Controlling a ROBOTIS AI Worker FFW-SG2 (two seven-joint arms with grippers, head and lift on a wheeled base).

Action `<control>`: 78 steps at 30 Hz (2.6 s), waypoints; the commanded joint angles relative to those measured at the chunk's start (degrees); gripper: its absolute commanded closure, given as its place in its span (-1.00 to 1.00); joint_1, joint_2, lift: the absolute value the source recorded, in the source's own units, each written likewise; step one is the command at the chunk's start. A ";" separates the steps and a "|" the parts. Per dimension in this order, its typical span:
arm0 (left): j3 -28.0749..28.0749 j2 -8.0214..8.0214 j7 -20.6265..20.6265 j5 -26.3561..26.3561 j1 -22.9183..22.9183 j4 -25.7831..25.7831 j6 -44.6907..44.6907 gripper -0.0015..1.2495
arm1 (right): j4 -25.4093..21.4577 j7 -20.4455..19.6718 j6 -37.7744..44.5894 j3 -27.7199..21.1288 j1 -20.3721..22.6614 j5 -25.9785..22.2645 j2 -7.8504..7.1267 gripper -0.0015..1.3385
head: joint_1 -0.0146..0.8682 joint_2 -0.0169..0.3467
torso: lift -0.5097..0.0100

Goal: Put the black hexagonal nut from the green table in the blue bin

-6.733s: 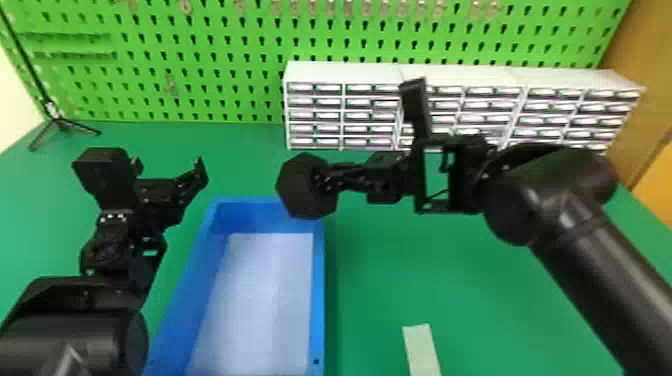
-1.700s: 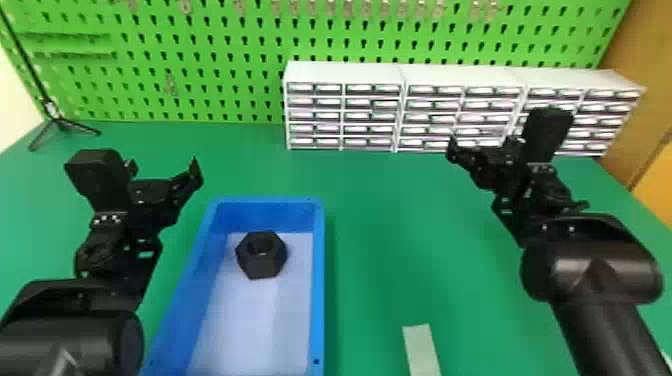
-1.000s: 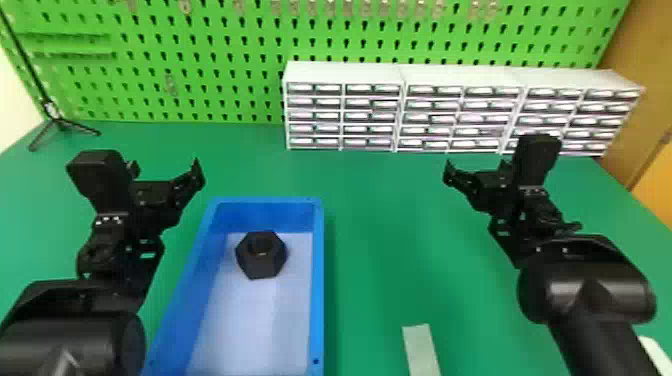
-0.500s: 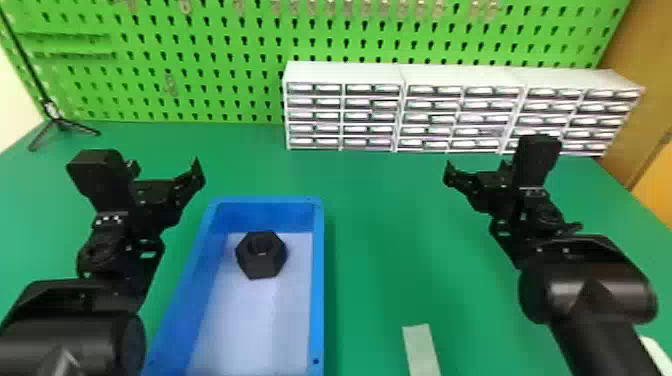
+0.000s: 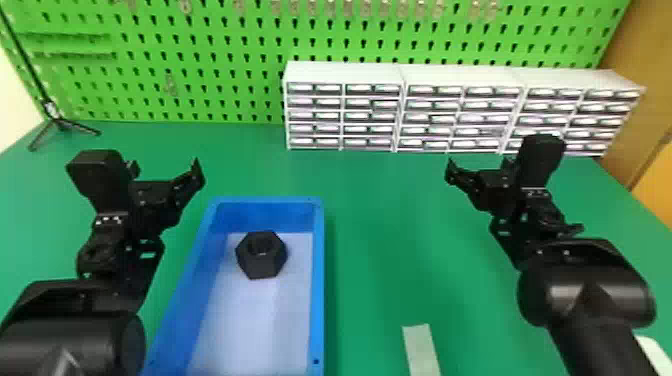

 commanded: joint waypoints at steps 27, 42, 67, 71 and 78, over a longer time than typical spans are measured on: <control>0.53 0.08 0.00 0.09 0.55 -0.18 0.00 -0.64 | -0.88 -0.01 -1.04 0.64 1.26 -0.09 0.80 -0.85 | 0.59 -0.76 | 0.59; 0.53 0.08 0.00 0.18 0.90 -0.26 0.00 -0.64 | -1.14 -0.01 -1.13 0.21 1.44 -0.27 0.89 -0.85 | 0.59 -0.76 | 0.59; 0.35 0.08 0.00 -0.35 0.46 -0.26 0.18 -0.64 | -1.14 -0.01 -1.39 -0.06 1.62 -0.18 0.80 -0.85 | 0.59 -0.76 | 0.59; 0.44 -0.01 0.00 -0.26 0.55 -0.26 0.18 -0.64 | -1.14 -0.01 -1.30 -0.06 1.70 -0.18 0.98 -0.85 | 0.59 -0.76 | 0.59; 0.26 0.08 0.00 -0.35 0.55 -0.26 0.18 -0.64 | -1.14 -0.01 -1.39 0.03 1.79 -0.18 0.98 -0.85 | 0.59 -0.76 | 0.59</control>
